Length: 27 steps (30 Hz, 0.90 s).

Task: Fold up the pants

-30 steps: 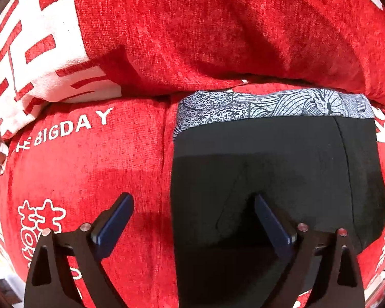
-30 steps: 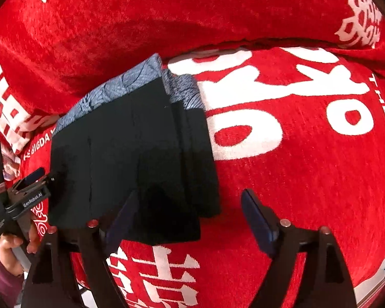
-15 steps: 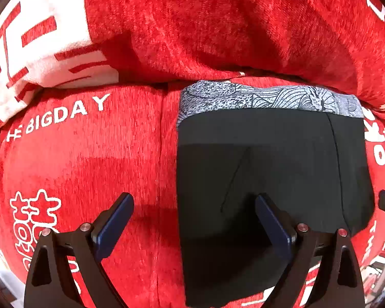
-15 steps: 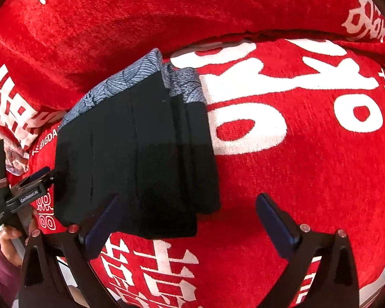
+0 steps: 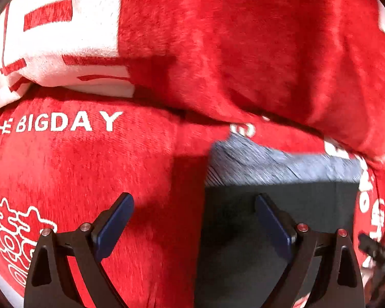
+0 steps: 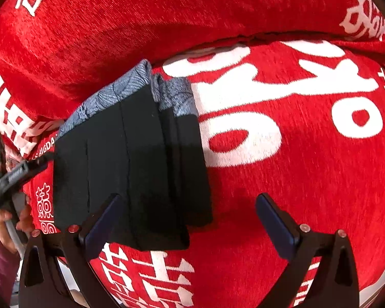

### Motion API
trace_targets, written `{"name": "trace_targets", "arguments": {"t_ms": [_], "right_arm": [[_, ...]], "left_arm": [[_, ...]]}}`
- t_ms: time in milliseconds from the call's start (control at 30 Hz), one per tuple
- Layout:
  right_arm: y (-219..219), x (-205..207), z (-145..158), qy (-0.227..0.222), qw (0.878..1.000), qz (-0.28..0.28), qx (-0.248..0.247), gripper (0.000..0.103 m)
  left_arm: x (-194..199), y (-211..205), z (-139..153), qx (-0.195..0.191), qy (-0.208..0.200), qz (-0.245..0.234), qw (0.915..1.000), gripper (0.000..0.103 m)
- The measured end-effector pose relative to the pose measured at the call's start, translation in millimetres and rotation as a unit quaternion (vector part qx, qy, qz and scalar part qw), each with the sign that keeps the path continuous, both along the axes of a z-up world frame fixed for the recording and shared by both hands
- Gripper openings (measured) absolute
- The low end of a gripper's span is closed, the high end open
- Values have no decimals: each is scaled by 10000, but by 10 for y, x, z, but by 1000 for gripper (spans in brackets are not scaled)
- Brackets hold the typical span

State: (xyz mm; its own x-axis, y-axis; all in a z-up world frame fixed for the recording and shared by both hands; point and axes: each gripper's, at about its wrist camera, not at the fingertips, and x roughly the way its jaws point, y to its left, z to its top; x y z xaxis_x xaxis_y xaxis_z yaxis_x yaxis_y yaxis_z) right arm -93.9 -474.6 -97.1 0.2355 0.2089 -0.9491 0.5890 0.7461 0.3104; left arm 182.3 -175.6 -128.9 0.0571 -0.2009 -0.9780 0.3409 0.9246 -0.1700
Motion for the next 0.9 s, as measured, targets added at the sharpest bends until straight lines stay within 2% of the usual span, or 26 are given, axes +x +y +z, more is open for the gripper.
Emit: {"name": "trace_targets", "arguments": {"t_ms": [100, 167, 233, 400, 533, 733, 900], "right_arm": [[26, 51, 5, 1, 10000, 27, -49, 103], [45, 80, 9, 6, 9999, 45, -99, 103], [63, 100, 55, -41, 9998, 66, -198, 103], [17, 204, 178, -244, 9992, 57, -301, 103], [-32, 295, 180, -237, 9994, 46, -257, 103], [-50, 285, 13, -101, 9999, -26, 33, 103], [-126, 211, -130, -39, 9992, -169, 374, 103]], "left_arm": [[-49, -125, -182, 316, 11, -212, 9993, 96], [-133, -184, -151, 401, -181, -377, 9983, 96], [-166, -197, -94, 379, -202, -461, 9980, 96], [-194, -103, -17, 206, -120, -550, 9982, 96], [-137, 67, 7, -169, 159, -388, 9990, 96], [-223, 82, -44, -351, 490, -597, 9964, 96], [-332, 36, -96, -704, 941, -744, 9903, 96]]}}
